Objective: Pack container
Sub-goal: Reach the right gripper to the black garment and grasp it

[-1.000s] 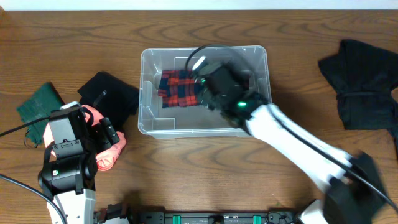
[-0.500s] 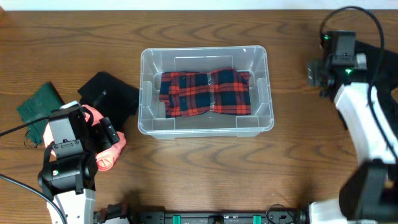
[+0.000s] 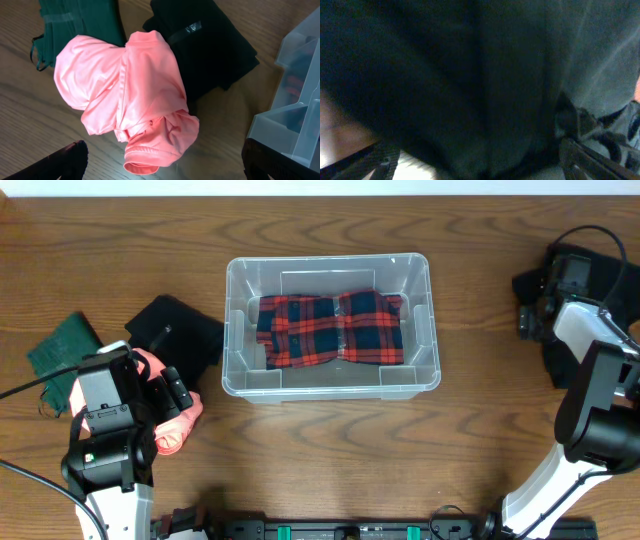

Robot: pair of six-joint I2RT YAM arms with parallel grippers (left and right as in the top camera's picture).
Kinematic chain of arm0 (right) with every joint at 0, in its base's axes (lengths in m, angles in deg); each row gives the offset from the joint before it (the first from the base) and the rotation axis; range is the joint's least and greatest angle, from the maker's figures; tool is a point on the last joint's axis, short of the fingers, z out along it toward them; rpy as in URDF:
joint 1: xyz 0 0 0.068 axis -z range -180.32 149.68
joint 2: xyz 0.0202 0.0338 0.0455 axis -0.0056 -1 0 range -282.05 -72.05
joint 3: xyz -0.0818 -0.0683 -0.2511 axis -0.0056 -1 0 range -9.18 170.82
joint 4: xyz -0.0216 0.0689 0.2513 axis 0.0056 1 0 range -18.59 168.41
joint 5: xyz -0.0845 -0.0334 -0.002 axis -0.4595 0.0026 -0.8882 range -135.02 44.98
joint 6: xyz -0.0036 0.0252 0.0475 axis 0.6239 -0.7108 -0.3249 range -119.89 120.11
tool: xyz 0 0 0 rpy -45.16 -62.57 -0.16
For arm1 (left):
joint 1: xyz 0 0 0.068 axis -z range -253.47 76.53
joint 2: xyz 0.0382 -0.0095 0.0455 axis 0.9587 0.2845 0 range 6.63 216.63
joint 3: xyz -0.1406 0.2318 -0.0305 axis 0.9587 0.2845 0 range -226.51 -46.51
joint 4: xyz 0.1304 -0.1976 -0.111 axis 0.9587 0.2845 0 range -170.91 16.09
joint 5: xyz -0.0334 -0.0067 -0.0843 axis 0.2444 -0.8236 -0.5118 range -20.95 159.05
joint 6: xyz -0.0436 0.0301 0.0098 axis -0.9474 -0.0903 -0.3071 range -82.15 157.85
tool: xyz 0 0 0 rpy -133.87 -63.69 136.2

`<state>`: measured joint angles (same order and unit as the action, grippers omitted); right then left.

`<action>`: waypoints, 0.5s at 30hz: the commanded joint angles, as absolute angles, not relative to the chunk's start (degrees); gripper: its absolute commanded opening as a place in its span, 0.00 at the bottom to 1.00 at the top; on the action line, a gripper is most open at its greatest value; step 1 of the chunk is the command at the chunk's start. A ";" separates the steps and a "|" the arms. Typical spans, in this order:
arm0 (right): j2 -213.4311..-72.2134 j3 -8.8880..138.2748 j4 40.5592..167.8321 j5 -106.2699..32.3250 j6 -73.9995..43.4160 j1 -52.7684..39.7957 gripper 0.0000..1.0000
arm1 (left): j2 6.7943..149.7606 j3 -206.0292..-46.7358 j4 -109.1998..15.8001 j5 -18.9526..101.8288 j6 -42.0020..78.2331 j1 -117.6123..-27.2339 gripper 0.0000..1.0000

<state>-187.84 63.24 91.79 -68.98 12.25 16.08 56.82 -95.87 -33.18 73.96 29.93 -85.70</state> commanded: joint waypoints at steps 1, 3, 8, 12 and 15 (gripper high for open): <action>-192.21 62.58 90.98 -69.20 12.99 19.14 0.98 | 56.78 -97.20 -33.23 74.03 29.36 -85.94 0.98; -192.58 62.56 90.59 -68.98 12.82 20.56 0.86 | 56.78 -97.20 -33.25 74.03 29.36 -85.94 0.98; -192.19 62.61 91.18 -68.20 12.71 21.09 0.27 | 56.78 -97.20 -33.25 74.03 29.36 -85.94 0.98; -188.45 62.61 91.75 -65.90 12.36 18.90 0.12 | 56.78 -97.20 -33.23 74.03 29.36 -85.94 0.98; -182.39 62.69 91.73 -64.92 12.40 15.73 0.11 | 56.78 -97.20 -33.23 74.03 29.38 -85.94 0.98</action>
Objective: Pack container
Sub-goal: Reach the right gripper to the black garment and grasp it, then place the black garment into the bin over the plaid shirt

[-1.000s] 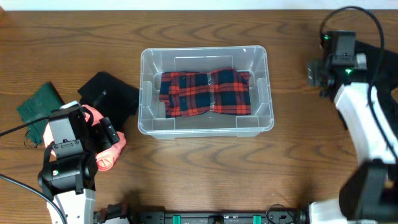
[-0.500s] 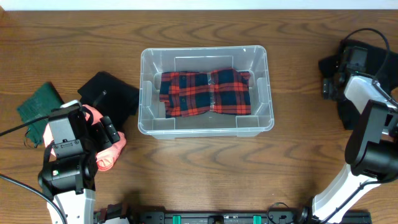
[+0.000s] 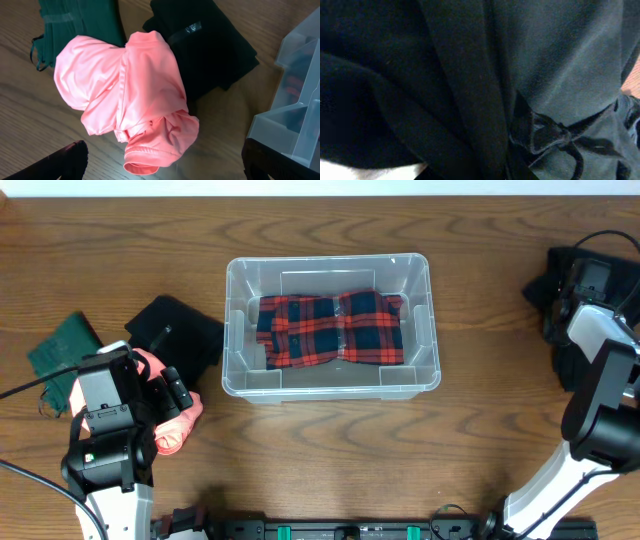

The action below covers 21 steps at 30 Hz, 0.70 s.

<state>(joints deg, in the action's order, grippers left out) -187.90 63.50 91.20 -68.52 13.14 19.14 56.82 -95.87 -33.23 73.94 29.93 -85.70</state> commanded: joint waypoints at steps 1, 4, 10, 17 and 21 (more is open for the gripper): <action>-179.84 62.72 91.73 -64.85 12.66 14.33 0.10 | 56.78 -97.20 -33.20 74.03 29.38 -85.94 0.98; -170.37 62.72 91.64 -64.00 15.18 8.91 0.09 | 56.78 -97.20 -33.18 74.03 29.36 -85.94 0.98; -153.85 62.72 90.76 -64.00 19.13 -5.69 0.04 | 56.78 -97.20 -33.18 74.03 29.36 -85.94 0.98; -148.08 62.69 93.28 -60.92 19.42 -25.71 0.05 | 56.78 -97.20 -33.18 74.03 29.36 -85.94 0.98; -151.99 62.69 97.89 -57.46 19.15 -34.52 0.05 | 56.78 -97.20 -33.18 74.00 29.36 -85.94 0.98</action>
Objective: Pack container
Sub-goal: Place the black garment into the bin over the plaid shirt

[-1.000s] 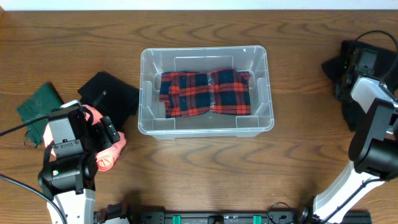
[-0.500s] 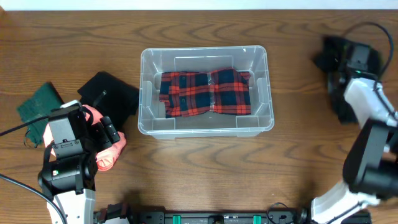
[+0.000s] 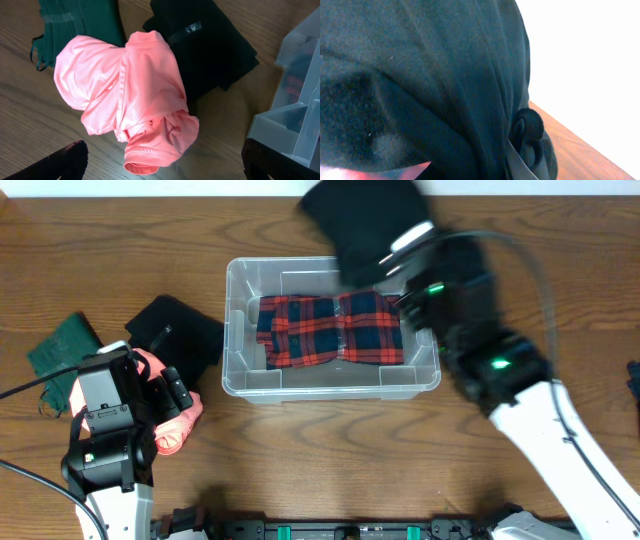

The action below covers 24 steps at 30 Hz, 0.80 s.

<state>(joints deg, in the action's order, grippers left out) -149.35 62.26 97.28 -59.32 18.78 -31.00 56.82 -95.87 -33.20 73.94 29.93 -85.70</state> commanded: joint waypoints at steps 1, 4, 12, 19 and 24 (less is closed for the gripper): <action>-153.81 62.67 98.96 -55.69 19.00 -36.20 0.05 | 56.78 -97.20 -33.18 74.00 29.36 -85.94 0.98; -159.03 62.67 100.23 -52.24 19.02 -39.39 0.03 | 56.78 -97.20 -33.20 74.00 29.36 -85.94 0.98; -171.79 62.67 101.23 -49.27 20.07 -45.40 0.01 | 56.78 -97.20 -33.18 74.03 29.36 -85.94 0.98; -166.05 62.76 99.00 -68.28 17.28 -44.55 0.99 | 56.78 -97.20 -33.23 74.03 29.36 -85.94 0.98; -158.05 62.76 92.27 -67.08 18.74 -42.17 0.99 | 56.78 -97.20 -33.25 74.00 29.36 -85.94 0.98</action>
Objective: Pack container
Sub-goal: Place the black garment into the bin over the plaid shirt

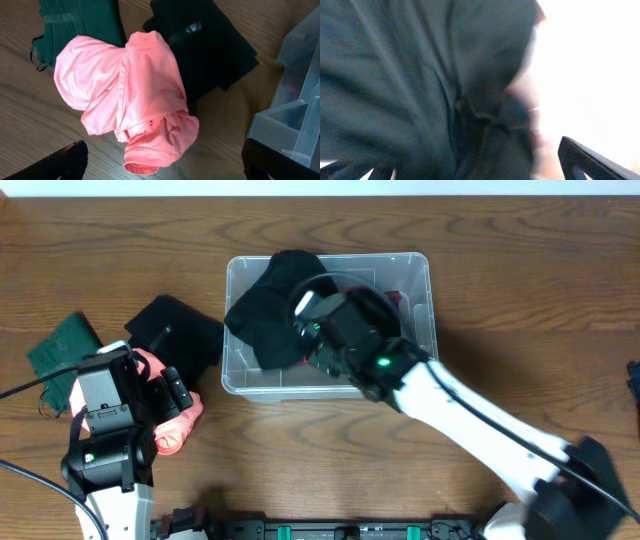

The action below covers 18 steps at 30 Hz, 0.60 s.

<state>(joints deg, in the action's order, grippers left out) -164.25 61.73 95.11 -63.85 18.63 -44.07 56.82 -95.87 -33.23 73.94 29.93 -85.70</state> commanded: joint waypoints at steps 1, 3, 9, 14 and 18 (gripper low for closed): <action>-157.13 62.76 91.33 -64.00 20.36 -41.75 0.94 | 56.78 -97.20 -33.23 74.03 29.36 -85.94 0.98; -156.36 62.76 89.91 -57.03 21.58 -41.23 0.76 | 56.78 -97.20 -33.23 74.03 29.36 -85.94 0.98; -160.14 62.74 90.46 -48.98 18.70 -41.40 0.64 | 56.78 -97.20 -33.20 74.03 29.36 -85.94 0.98; -165.98 62.74 88.86 -40.22 18.13 -41.64 0.64 | 56.78 -97.20 -33.20 74.00 29.36 -85.94 0.98; -173.02 62.74 80.84 -39.37 16.40 -41.64 0.64 | 56.80 -97.20 -33.20 74.00 29.36 -85.94 0.98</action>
<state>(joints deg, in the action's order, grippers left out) -169.11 62.80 84.14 -42.99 18.59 -41.45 56.82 -95.87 -33.20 73.94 29.93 -85.70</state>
